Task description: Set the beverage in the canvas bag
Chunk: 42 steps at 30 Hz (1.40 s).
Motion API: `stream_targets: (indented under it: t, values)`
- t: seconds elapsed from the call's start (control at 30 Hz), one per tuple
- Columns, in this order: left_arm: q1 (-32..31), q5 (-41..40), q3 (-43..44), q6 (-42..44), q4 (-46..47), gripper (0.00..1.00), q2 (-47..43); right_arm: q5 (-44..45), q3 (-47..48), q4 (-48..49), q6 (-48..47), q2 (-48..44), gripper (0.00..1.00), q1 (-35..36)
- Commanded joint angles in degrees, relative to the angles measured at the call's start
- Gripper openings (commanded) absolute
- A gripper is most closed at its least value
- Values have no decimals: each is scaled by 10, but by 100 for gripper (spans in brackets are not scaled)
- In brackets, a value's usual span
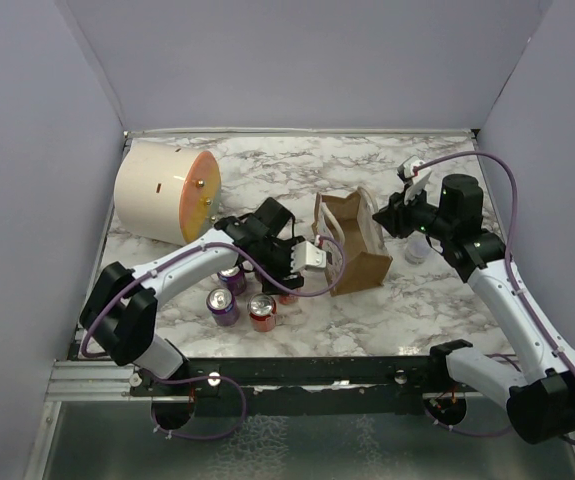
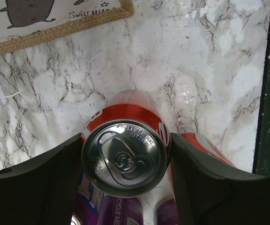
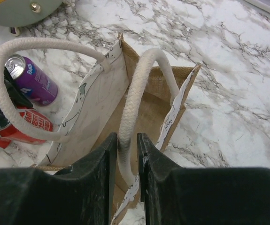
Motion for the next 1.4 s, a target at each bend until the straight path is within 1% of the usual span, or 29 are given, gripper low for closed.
stream_targets:
  t: [0.0,0.07,0.13,0.2,0.3,0.43,0.6,0.7,0.8,0.93,1.07,1.2,1.27,1.37]
  values:
    - [-5,60,60,13,-34,27,-47,-22,-2,23,-6,-3,21,-6]
    - [-5,64,92,19,-63,16,-54,-26,1,23,-7,0,17,-7]
    - [-5,64,128,22,-92,6,-61,-31,1,23,-6,1,13,-8]
    - [-4,64,168,26,-123,0,-69,-34,0,25,-5,3,8,-10]
    - [-5,58,232,11,-148,0,-81,-41,-1,26,-3,4,2,-11]
    - [-5,42,324,-38,-150,0,-91,-55,-1,27,-1,4,1,-12]
    - [-5,8,430,-108,-99,0,-79,-59,0,29,3,5,1,-14]
    - [-5,-5,467,-160,-51,0,-59,-61,-1,30,5,4,1,-16]
    - [-5,-13,484,-207,2,0,-31,-60,-3,32,8,0,1,-17]
    - [-5,-35,481,-266,80,0,4,-54,-10,35,15,-5,1,-20]
    - [-5,-77,458,-310,142,0,33,-38,-19,41,24,-13,1,-23]
    - [-5,-102,423,-336,180,0,49,-14,-22,44,32,-17,1,-25]
    - [-5,-108,406,-345,191,0,55,-5,-23,46,37,-16,3,-25]
    - [-5,-114,387,-353,198,0,63,3,-23,48,42,-14,10,-25]
